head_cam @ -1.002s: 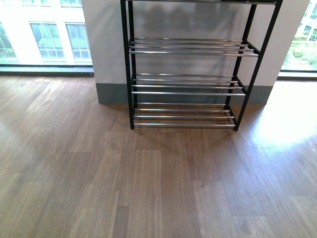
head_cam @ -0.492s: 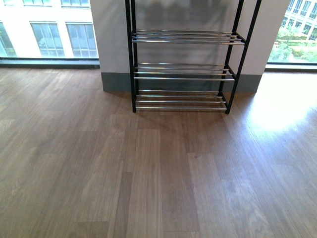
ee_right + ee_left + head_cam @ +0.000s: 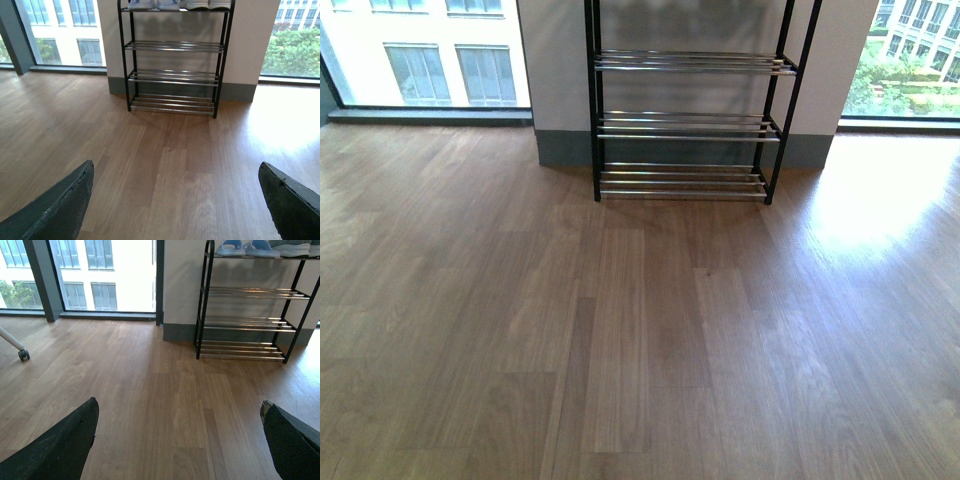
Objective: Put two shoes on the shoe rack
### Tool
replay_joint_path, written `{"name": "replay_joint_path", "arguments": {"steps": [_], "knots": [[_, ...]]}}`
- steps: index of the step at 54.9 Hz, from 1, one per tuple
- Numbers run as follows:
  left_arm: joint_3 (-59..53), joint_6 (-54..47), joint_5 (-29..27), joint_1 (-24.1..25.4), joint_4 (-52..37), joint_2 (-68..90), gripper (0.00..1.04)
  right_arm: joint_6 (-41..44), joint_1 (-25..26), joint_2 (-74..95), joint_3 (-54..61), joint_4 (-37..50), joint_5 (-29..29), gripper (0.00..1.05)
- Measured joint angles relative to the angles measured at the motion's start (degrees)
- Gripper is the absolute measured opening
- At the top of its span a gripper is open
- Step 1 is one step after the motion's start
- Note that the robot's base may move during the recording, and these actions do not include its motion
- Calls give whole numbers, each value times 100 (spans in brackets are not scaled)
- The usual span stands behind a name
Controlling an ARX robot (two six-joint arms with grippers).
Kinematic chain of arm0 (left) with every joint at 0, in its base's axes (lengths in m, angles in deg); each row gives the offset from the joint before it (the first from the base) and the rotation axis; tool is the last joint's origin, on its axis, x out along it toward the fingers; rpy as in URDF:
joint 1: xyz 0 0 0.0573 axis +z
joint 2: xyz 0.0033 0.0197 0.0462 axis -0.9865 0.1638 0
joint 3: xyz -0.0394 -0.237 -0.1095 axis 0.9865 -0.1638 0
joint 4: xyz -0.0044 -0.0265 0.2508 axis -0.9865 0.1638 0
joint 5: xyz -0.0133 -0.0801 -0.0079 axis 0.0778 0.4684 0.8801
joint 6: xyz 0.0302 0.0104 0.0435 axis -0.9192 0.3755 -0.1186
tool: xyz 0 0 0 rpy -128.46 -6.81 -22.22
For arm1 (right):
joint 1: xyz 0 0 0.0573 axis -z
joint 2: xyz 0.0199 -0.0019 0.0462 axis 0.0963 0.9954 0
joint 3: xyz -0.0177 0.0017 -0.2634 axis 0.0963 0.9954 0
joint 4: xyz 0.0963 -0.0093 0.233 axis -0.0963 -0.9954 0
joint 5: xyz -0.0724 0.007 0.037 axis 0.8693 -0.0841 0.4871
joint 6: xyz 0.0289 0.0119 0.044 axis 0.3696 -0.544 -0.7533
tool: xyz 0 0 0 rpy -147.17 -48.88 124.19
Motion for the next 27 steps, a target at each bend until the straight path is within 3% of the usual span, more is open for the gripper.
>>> {"name": "replay_joint_path", "arguments": {"steps": [27], "knots": [[0, 0, 0, 0, 0, 0, 95, 0, 0, 0, 0, 0, -2, 95]]}}
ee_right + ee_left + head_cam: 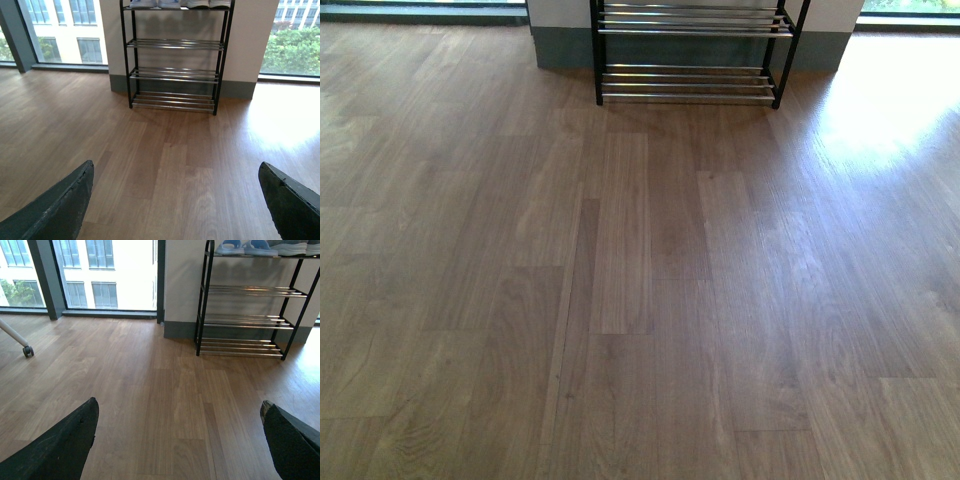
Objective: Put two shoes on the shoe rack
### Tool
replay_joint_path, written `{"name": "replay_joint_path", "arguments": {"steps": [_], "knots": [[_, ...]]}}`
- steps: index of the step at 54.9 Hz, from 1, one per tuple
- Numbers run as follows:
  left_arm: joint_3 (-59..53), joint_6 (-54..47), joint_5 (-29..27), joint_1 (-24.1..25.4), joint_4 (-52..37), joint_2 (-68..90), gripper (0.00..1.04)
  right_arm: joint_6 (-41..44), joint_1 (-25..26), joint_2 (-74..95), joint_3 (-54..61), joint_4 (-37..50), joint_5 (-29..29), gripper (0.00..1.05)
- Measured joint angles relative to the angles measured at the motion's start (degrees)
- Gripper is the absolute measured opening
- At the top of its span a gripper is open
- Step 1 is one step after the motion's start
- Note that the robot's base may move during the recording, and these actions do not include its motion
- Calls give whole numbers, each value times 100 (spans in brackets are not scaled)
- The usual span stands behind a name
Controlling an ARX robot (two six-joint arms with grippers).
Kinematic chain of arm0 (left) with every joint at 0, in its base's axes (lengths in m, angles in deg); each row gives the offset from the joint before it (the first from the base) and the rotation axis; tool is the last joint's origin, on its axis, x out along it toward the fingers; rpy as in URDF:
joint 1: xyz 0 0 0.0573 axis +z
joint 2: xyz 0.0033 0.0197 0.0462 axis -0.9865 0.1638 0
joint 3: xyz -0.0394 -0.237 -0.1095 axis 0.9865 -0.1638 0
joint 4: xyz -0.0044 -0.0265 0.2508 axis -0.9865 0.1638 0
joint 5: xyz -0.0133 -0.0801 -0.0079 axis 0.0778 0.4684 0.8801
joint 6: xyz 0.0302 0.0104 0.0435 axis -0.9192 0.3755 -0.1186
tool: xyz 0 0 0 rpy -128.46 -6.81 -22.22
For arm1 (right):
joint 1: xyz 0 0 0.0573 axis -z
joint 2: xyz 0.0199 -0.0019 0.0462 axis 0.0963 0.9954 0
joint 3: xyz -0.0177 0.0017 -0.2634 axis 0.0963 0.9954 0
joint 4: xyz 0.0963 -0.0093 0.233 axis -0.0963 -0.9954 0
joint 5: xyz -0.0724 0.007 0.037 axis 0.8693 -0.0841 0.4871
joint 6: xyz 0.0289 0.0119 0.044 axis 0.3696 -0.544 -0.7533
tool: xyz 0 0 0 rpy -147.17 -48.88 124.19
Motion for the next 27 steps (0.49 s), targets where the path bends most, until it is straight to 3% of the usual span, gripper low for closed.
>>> {"name": "replay_joint_path", "arguments": {"steps": [27], "knots": [[0, 0, 0, 0, -2, 0, 95, 0, 0, 0, 0, 0, 0, 95]]}}
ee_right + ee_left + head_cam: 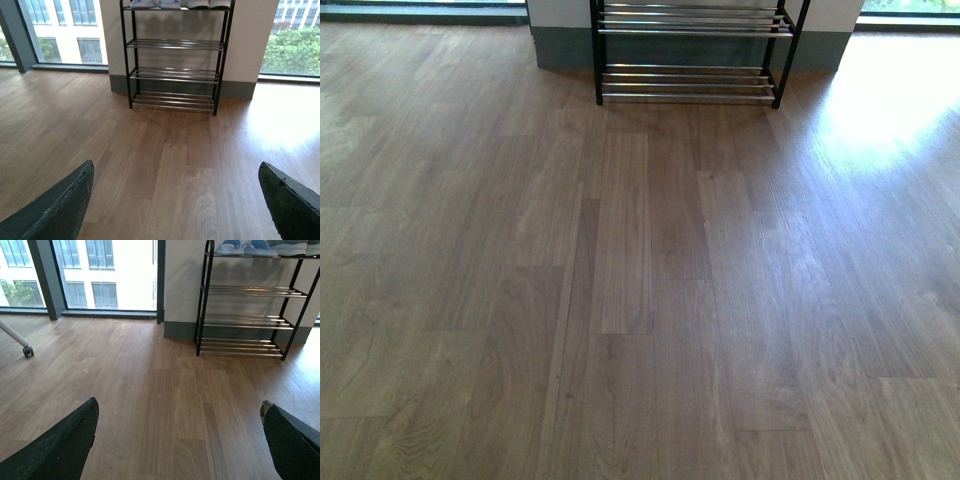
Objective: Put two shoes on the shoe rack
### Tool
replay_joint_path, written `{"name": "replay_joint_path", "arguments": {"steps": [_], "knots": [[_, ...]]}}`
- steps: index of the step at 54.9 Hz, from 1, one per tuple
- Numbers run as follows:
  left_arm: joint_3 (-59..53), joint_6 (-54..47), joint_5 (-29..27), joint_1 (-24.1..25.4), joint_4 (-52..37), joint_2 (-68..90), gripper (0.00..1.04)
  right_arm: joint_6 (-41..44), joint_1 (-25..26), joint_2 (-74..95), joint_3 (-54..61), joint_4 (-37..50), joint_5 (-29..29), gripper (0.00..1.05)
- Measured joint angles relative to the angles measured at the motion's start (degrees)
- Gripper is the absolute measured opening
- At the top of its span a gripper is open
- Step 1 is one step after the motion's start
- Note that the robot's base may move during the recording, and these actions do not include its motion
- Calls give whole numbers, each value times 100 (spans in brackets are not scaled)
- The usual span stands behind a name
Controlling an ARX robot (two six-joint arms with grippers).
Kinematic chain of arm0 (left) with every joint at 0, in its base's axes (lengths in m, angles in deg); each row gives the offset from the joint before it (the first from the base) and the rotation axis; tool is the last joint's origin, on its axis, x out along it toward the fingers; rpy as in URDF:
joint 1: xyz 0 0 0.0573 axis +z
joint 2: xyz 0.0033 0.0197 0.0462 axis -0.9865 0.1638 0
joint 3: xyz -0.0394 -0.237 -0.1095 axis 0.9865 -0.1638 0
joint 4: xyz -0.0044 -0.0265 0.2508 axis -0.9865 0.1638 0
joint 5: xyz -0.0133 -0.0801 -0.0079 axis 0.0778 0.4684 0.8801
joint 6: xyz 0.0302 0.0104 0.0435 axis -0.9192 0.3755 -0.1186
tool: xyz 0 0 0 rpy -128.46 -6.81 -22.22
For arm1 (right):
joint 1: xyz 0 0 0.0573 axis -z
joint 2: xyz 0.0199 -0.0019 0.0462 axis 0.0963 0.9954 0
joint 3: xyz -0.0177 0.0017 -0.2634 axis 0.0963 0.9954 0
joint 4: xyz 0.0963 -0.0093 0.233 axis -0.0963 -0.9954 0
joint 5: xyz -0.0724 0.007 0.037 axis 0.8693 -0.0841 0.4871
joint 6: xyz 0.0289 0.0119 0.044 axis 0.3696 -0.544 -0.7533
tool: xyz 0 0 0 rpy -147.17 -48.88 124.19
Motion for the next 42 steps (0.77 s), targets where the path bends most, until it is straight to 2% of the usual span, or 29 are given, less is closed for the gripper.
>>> {"name": "replay_joint_path", "arguments": {"steps": [42], "knots": [[0, 0, 0, 0, 0, 0, 95, 0, 0, 0, 0, 0, 0, 95]]}}
